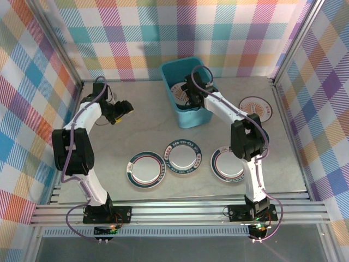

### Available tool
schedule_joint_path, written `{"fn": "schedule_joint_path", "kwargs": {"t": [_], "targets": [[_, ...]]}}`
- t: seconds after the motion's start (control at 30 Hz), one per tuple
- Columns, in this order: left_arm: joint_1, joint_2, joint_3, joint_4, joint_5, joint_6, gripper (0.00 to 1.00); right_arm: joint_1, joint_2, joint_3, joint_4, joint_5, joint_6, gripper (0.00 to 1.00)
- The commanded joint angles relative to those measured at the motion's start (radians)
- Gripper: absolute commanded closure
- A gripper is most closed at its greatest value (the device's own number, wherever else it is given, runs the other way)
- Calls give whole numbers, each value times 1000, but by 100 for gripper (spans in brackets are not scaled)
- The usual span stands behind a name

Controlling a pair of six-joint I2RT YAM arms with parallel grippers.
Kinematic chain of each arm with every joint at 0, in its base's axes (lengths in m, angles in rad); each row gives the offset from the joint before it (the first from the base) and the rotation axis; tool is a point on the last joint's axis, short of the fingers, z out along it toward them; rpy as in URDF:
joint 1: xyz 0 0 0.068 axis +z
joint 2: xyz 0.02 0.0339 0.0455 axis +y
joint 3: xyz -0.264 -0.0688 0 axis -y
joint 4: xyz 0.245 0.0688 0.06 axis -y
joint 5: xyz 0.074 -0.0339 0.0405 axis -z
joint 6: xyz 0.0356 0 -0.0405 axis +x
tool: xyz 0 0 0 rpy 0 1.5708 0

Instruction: Place the plates into the plastic bin on the countertop

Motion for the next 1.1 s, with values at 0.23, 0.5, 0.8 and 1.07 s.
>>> {"fn": "schedule_joint_path", "kwargs": {"t": [0.23,0.5,0.8,1.07], "targets": [[-95,-205,-278,-8,-90,92,30,-3,-241,-168,214,-141,-415,1],[-136,-334,-503,60,-140,55,30,-3,-394,-433,442,-292,-492,1],[-160,-451,-692,180,-99,-17,33,-5,-447,-526,484,-388,-519,2],[-177,-489,-738,168,-95,-6,37,-4,-478,-551,489,-376,-550,2]]}}
